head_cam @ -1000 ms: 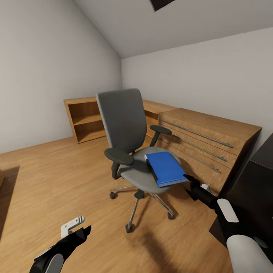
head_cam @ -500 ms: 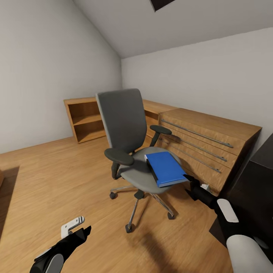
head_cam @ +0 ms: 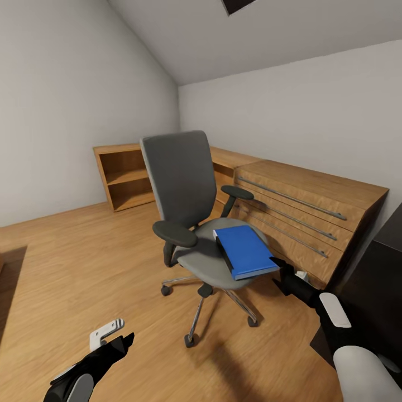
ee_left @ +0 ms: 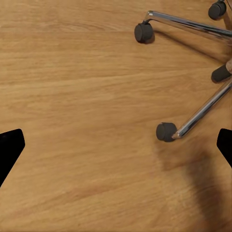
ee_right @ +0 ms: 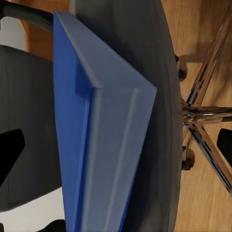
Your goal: In the bedroom, organize the workspace by keeping the computer under the desk, ensuring the monitor is on the desk, placing the keyboard on the desk next to the monitor, placing the mouse on the desk next to the keyboard, moving the folder from the swivel chair onto the desk next to the mouse, stacking the notebook on top of the folder with the pen on top of the notebook, and positioning the swivel chair next to the desk.
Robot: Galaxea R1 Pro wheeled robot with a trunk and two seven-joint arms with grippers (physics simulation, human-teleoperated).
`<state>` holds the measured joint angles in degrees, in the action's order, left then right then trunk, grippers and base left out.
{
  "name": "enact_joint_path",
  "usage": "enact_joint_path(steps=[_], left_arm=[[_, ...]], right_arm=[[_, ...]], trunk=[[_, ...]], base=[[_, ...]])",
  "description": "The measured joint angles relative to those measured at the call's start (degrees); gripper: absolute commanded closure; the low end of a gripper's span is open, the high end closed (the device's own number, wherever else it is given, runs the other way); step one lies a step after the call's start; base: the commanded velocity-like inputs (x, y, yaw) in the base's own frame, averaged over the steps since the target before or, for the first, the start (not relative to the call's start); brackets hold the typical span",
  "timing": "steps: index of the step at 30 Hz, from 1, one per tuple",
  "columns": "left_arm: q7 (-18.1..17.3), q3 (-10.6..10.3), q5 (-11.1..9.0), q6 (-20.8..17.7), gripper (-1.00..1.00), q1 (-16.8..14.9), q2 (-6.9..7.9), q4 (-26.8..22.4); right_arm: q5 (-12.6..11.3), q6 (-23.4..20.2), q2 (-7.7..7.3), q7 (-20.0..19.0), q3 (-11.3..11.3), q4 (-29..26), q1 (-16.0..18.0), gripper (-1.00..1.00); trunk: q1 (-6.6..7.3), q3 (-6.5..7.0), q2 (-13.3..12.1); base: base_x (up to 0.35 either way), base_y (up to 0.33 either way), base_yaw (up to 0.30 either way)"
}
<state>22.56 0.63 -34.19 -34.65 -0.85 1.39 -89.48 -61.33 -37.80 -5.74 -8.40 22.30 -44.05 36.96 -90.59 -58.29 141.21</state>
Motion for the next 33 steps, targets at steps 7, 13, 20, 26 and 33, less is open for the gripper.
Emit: enact_joint_path(steps=[7,13,20,26,33], left_arm=[[0.04,-0.05,0.15,0.03,-1.0,0.0,0.0,0.0],[-0.03,-0.01,0.07,0.0,-1.0,0.0,0.0,0.0],[-0.06,0.01,0.04,0.0,-1.0,0.0,0.0,0.0],[-0.12,0.0,0.14,0.0,-1.0,0.0,0.0,0.0],[-0.13,0.01,0.17,0.0,-1.0,0.0,0.0,0.0]], right_arm=[[0.0,0.0,0.0,0.02,0.0,0.0,0.0,-1.0],[0.0,0.0,0.0,0.0,0.0,0.0,0.01,-1.0],[0.0,0.0,0.01,0.0,0.0,0.0,0.02,-1.0],[0.0,0.0,0.01,0.0,-0.1,0.0,0.0,-1.0],[0.0,0.0,0.01,0.0,-0.55,0.0,0.0,-1.0]], trunk=[[0.01,0.0,0.0],[0.0,0.0,0.0],[0.0,0.0,0.0],[0.0,0.0,0.0],[0.0,0.0,0.0]], base=[[0.095,0.0,0.0],[0.023,0.0,0.0],[0.001,0.0,0.0],[0.0,0.0,0.0],[0.0,0.0,0.0]])
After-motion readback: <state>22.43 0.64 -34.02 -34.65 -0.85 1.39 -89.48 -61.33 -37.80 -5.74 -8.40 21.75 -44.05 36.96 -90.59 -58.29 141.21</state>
